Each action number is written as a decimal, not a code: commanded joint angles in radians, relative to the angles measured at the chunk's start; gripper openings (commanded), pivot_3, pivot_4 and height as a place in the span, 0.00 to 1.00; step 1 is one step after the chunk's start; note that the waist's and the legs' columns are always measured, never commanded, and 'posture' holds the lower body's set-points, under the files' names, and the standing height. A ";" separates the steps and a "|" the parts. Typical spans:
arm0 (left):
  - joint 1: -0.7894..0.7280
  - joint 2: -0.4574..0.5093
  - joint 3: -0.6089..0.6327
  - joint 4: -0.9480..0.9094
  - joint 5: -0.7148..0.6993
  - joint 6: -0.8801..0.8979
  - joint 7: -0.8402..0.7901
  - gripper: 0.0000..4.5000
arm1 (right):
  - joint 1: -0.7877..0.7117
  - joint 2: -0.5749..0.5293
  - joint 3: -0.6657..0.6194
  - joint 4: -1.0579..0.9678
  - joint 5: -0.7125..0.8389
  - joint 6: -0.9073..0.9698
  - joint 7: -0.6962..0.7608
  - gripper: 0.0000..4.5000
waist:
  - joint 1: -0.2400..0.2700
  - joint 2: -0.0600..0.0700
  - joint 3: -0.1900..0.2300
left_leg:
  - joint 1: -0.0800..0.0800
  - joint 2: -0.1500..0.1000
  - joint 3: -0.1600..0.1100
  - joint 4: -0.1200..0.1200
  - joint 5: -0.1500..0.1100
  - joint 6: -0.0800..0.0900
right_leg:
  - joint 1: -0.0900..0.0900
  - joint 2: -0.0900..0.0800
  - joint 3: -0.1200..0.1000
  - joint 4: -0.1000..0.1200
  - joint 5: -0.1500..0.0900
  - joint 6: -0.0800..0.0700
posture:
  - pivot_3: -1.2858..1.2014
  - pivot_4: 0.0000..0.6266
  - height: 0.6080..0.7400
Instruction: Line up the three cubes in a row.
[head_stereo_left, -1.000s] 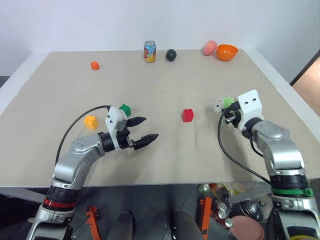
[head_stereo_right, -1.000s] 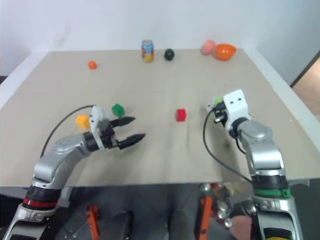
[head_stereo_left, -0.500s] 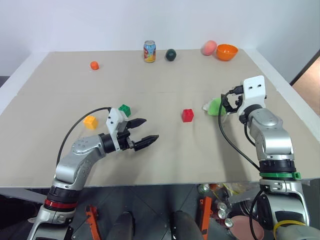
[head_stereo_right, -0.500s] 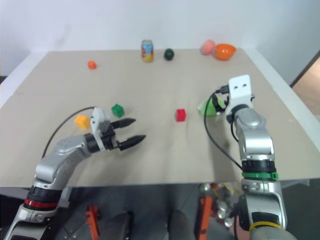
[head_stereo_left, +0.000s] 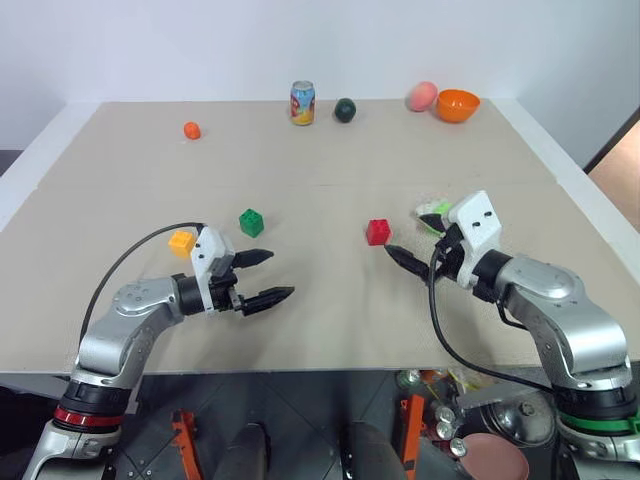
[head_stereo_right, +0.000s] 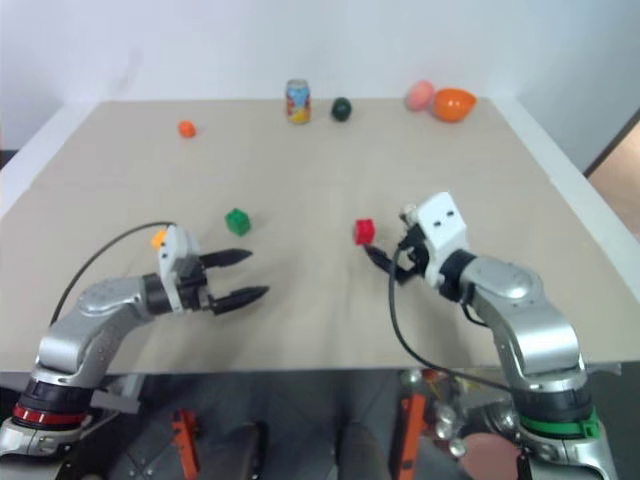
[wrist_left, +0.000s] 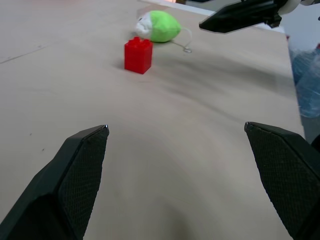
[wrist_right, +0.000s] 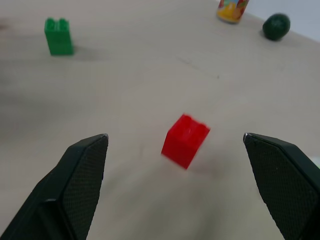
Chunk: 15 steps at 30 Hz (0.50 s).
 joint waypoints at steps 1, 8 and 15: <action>-0.013 0.018 0.001 -0.015 0.008 -0.032 -0.032 1.00 | 0.006 0.023 0.044 -0.057 -0.017 0.025 -0.035 1.00 | -0.003 0.000 0.000 | 0.001 0.000 0.000 0.000 0.000 0.000 | 0.000 0.000 0.000 0.000 0.001 -0.001 | 0.52 0.24 1.00; -0.025 0.013 0.004 0.002 0.014 -0.034 -0.045 1.00 | 0.013 0.137 0.162 0.054 -0.144 0.082 -0.199 1.00 | -0.003 0.000 0.000 | 0.000 0.001 0.001 0.000 0.001 0.001 | 0.000 0.001 0.000 0.000 0.002 -0.002 | 0.52 0.24 1.00; -0.020 0.002 0.015 -0.003 0.012 -0.025 -0.027 1.00 | -0.067 0.230 0.101 0.173 -0.175 0.100 -0.295 1.00 | -0.003 0.000 0.000 | 0.000 0.002 0.000 0.000 0.001 0.000 | -0.001 0.002 0.000 0.000 0.002 -0.001 | 0.52 0.24 1.00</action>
